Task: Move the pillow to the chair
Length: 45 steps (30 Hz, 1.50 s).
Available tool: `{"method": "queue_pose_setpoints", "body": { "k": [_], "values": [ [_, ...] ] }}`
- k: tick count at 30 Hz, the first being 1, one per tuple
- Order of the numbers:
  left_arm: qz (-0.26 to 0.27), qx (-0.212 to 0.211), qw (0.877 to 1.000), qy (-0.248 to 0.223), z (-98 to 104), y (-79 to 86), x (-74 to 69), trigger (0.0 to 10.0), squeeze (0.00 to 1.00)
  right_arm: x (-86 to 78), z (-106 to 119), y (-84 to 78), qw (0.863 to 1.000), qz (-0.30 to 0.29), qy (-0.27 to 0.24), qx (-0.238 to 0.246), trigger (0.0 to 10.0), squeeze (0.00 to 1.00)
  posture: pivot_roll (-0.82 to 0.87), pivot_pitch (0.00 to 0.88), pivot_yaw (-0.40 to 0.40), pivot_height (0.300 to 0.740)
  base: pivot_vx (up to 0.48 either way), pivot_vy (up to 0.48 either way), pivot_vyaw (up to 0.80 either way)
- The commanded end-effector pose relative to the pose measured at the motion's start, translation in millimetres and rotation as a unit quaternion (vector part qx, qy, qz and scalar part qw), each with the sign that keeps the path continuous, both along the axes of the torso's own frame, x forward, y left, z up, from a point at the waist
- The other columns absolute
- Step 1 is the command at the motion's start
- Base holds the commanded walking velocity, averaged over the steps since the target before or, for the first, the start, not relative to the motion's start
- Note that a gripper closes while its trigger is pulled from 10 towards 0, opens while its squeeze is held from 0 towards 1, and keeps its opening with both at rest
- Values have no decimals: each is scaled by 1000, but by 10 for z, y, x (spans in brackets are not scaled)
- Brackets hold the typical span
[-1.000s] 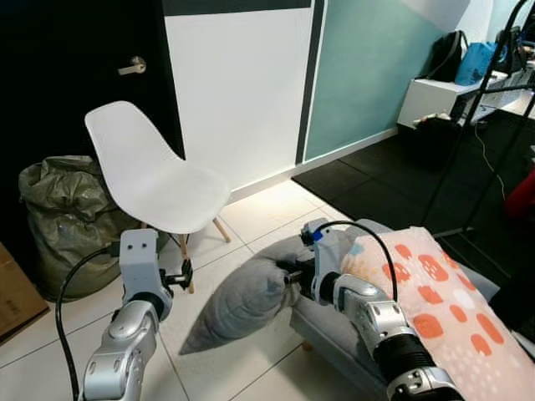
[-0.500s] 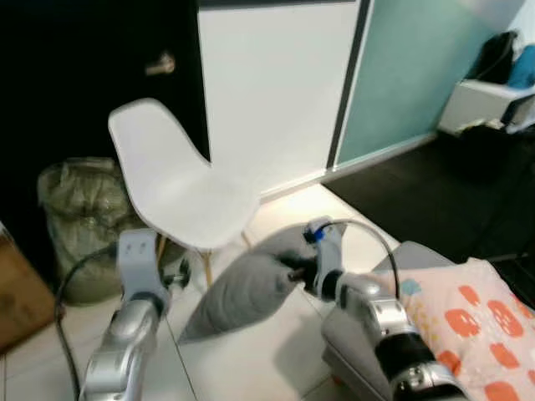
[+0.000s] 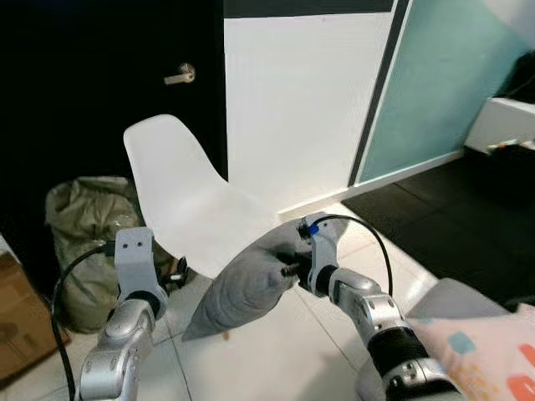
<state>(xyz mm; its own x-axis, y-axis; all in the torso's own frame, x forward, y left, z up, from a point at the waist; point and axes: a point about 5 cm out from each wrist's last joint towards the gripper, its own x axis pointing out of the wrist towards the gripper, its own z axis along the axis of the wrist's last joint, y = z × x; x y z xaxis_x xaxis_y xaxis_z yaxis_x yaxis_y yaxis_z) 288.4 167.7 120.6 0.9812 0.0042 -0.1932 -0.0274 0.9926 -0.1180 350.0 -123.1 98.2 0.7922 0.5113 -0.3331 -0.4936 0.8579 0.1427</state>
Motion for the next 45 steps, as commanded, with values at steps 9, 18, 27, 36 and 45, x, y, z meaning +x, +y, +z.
{"method": "queue_pose_setpoints", "body": {
  "k": [9,18,27,36,45],
  "values": [
    [-3,3,1000,4,10,0,-18,10000,0,82,159,19,999,-16,-39,20,10000,0,-134,0,-27,740,480,0,0],
    [2,1,1000,5,1,0,-13,10000,0,88,171,27,999,-14,-40,18,10000,0,-148,7,-32,740,459,0,0],
    [22,-10,1000,1,19,8,-16,10000,0,57,141,14,999,-12,-37,19,10000,0,-148,9,-31,740,45,0,0],
    [26,-4,1000,-5,46,41,-13,10000,0,67,162,66,999,-1,-38,26,10000,0,-145,8,-34,740,31,0,0],
    [23,-3,1000,-4,37,42,-5,10000,0,48,146,97,999,11,-33,25,10000,0,-146,4,-39,740,419,0,0]
  ]
}}
